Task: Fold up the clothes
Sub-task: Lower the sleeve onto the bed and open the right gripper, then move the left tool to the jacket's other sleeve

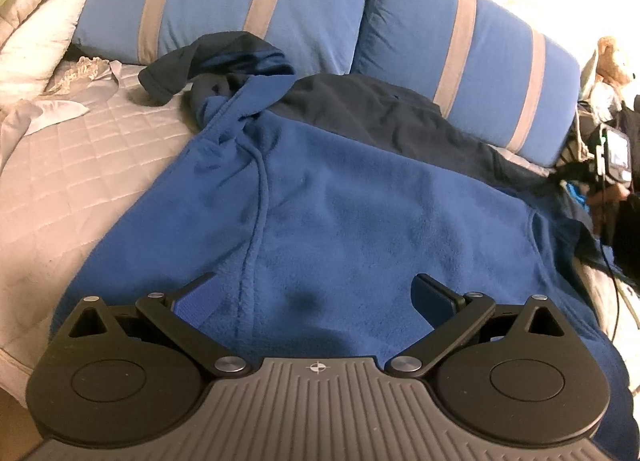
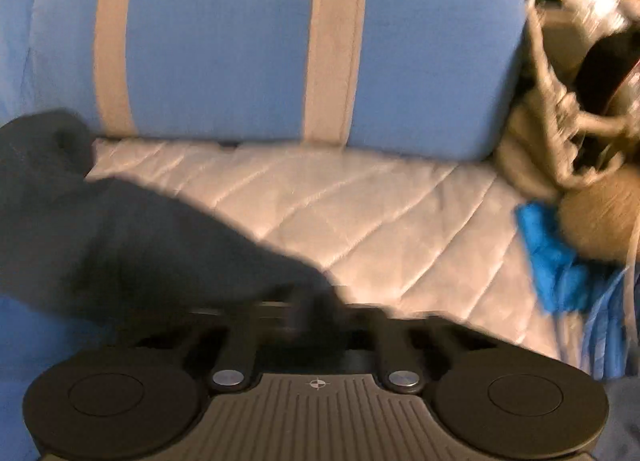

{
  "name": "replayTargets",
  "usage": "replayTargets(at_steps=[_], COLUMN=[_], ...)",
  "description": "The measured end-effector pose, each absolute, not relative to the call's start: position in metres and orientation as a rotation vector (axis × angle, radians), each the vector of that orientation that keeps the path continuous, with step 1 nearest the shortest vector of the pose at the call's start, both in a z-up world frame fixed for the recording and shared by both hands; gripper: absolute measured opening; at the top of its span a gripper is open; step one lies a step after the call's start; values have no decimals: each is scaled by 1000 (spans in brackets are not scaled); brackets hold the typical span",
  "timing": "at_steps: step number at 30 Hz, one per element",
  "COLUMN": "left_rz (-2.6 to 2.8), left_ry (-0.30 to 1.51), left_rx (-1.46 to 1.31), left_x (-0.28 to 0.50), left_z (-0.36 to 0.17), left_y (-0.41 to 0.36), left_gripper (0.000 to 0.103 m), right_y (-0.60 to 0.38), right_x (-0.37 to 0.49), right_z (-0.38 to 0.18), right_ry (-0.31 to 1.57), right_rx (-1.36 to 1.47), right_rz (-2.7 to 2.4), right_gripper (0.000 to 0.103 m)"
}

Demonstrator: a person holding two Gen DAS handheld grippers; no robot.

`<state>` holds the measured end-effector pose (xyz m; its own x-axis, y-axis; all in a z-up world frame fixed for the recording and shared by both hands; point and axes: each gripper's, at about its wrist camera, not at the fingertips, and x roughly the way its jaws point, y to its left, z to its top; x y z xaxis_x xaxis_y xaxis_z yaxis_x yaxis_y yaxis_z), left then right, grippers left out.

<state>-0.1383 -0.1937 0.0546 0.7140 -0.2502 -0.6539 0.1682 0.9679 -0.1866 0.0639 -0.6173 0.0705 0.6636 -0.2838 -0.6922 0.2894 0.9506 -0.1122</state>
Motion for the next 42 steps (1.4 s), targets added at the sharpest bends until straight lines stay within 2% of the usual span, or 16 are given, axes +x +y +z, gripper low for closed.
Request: replayTargets(at_steps=[3,6,7,8,9,10,11,12,14,18,25,34,42], left_rz=[-233,-232,-232,-232,-232,-232,-231,-231,-230,-231,-223,-209,-210], left_ry=[738,733,732,732,731,729,728,727,725,721,712,704,696], left_rx=[-120,-122,-123,-122,-121,-119,-118,-117,-114,-102,-94,-79,-96], left_x=[-139,-140,-140,-140,-140,-140,-140,-140,-140,-141,-145,-148,-148], left_z=[55,56,56,56,56,56,56,56,56,57,58,59,59], left_y=[-193,-192,-192,-192,-192,-192,-192,-192,-192,-193,-192,-193,-189], left_gripper=[103,103,103,103,103,103,103,103,103,103,103,103,103], right_y=[-607,-604,-604,-602,-596,-588,-581,-576,-566,-532,-431,-366,-355], right_x=[62,51,46,41,35,28,18,6,-17,-63,-127,-133,-147], right_z=[89,109,115,121,126,131,137,143,153,166,153,109,115], right_ry=[651,567,558,549,538,522,506,498,496,509,566,707,669], right_rx=[-74,-65,-39,-19,-10,-5,-3,7,45,118,123,262,244], right_rz=[-434,-491,-493,-493,-483,-465,-442,-414,-343,-137,211,329,239], right_gripper=[3,12,26,49,63,84,96,99,103,103,103,103,103])
